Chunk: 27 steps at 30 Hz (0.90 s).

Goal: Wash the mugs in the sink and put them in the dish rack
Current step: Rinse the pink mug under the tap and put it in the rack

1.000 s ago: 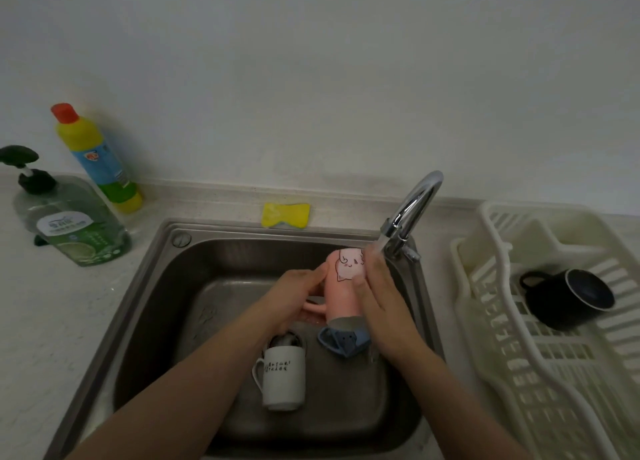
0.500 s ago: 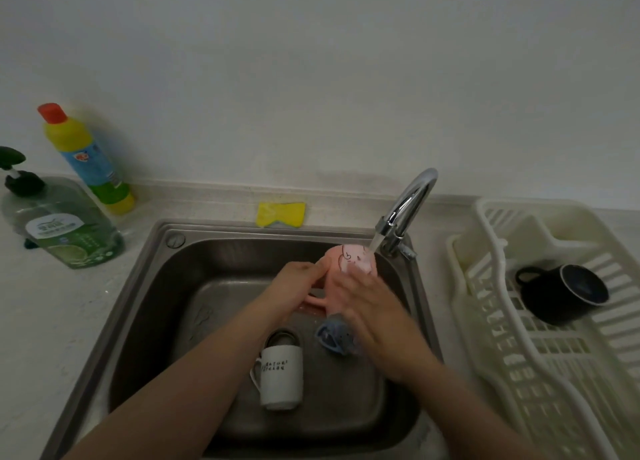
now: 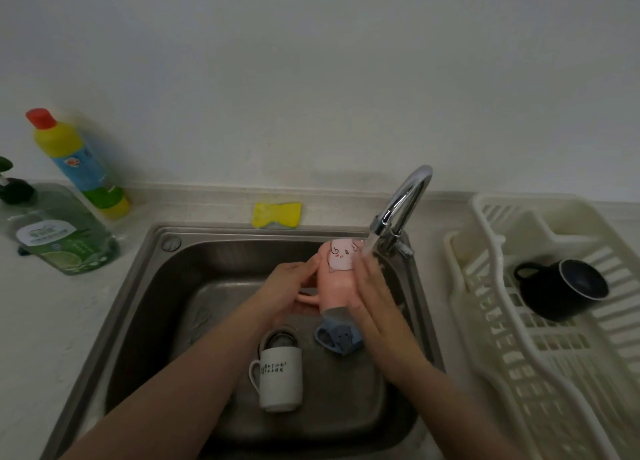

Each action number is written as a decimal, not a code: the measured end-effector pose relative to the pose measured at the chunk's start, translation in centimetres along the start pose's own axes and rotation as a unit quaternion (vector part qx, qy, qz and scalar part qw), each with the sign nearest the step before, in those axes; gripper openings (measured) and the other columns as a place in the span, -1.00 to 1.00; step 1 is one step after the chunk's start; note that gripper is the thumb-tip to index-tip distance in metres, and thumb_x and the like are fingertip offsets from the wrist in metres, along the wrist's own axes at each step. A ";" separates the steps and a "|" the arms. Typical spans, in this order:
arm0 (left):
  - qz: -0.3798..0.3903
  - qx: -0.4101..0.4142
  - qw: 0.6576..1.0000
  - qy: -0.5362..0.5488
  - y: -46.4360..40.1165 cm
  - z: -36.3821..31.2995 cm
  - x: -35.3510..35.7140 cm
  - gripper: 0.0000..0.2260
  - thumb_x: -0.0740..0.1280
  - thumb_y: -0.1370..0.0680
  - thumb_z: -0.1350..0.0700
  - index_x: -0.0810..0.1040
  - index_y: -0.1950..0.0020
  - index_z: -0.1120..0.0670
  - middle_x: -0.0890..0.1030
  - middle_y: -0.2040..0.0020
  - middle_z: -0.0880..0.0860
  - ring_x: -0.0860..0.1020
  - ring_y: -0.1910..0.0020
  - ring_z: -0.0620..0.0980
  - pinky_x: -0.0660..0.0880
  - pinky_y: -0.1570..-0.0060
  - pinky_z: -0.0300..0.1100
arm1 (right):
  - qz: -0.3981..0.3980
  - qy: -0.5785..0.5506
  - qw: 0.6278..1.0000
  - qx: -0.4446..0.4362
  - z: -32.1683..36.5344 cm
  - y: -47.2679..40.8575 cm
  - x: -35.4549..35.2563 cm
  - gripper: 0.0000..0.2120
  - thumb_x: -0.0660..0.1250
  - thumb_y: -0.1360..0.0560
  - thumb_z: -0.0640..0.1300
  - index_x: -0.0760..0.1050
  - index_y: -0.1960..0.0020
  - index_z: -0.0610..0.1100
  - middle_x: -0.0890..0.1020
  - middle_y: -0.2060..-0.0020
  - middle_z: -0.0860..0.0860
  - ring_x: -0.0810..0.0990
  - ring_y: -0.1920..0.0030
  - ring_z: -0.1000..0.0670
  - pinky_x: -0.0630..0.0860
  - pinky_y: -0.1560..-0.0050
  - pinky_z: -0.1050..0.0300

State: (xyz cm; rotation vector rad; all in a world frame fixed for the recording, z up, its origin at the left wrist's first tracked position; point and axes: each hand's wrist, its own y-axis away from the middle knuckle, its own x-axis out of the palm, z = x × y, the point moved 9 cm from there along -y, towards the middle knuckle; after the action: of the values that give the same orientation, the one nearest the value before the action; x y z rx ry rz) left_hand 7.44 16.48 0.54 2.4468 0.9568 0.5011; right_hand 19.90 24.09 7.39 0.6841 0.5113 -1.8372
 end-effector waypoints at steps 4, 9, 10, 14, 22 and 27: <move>0.021 -0.019 0.999 0.015 0.4 0.6 0.5 -0.58 0.19 -0.65 -0.09 0.57 -0.16 0.25 0.66 0.11 0.15 0.65 0.30 0.00 0.59 0.27 -0.06 | -0.020 -0.050 0.999 -0.002 -0.8 0.0 -0.2 -0.37 -0.03 -0.61 0.22 -0.12 -0.58 0.04 -0.14 -0.55 0.22 -0.16 -0.54 0.19 -0.05 -0.55 0.01; 0.028 -0.007 1.000 0.000 0.3 0.2 1.3 -0.62 0.21 -0.63 -0.11 0.60 -0.05 0.20 0.69 0.15 0.10 0.67 0.26 0.02 0.59 0.25 -0.06 | 0.008 0.104 0.995 -0.003 0.7 -1.1 0.1 -0.38 -0.11 -0.61 0.20 -0.20 -0.58 0.01 -0.23 -0.55 0.10 -0.30 -0.52 0.16 -0.19 -0.54 0.09; 0.029 -0.004 1.000 -0.003 0.4 0.0 1.1 -0.61 0.20 -0.63 -0.11 0.60 -0.03 0.20 0.69 0.17 0.09 0.67 0.27 0.01 0.59 0.26 -0.07 | 0.022 0.185 0.981 -0.061 1.7 -0.1 1.1 -0.39 -0.13 -0.62 0.17 -0.17 -0.58 -0.03 -0.20 -0.56 0.06 -0.33 -0.52 0.11 -0.25 -0.52 0.09; 0.034 -0.003 0.998 -0.058 0.7 -0.2 0.7 -0.59 0.21 -0.64 -0.11 0.59 -0.13 0.23 0.69 0.01 0.18 0.69 0.13 0.12 0.62 0.22 -0.07 | -0.005 0.260 0.957 -0.126 2.3 -1.8 0.4 -0.41 -0.21 -0.64 0.12 0.13 -0.55 -0.15 0.10 -0.55 -0.04 -0.14 -0.56 0.04 -0.10 -0.51 0.00; 0.028 -0.015 0.998 -0.050 0.7 0.4 0.0 -0.58 0.22 -0.64 -0.10 0.60 -0.14 0.24 0.69 0.00 0.18 0.69 0.08 0.18 0.64 0.15 -0.01 | 0.058 0.248 0.950 -0.180 1.6 -0.1 2.2 -0.50 0.01 -0.63 0.04 0.15 -0.54 -0.08 0.12 -0.52 0.05 -0.09 -0.55 0.08 -0.11 -0.51 0.05; 0.004 -0.014 1.000 -0.012 0.1 -0.1 0.1 -0.60 0.23 -0.63 -0.08 0.58 -0.15 0.25 0.68 0.00 0.19 0.69 0.15 0.11 0.63 0.18 0.02 | 0.007 0.124 0.992 -0.036 0.0 -2.4 -0.2 -0.38 -0.12 -0.60 0.21 -0.14 -0.59 0.01 -0.20 -0.56 0.16 -0.25 -0.53 0.16 -0.11 -0.54 0.07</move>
State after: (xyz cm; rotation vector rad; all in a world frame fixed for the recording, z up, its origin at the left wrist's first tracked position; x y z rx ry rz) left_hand 7.56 16.48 0.68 2.4283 0.9236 0.4833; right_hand 17.76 25.06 7.61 0.8698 0.7315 -1.7210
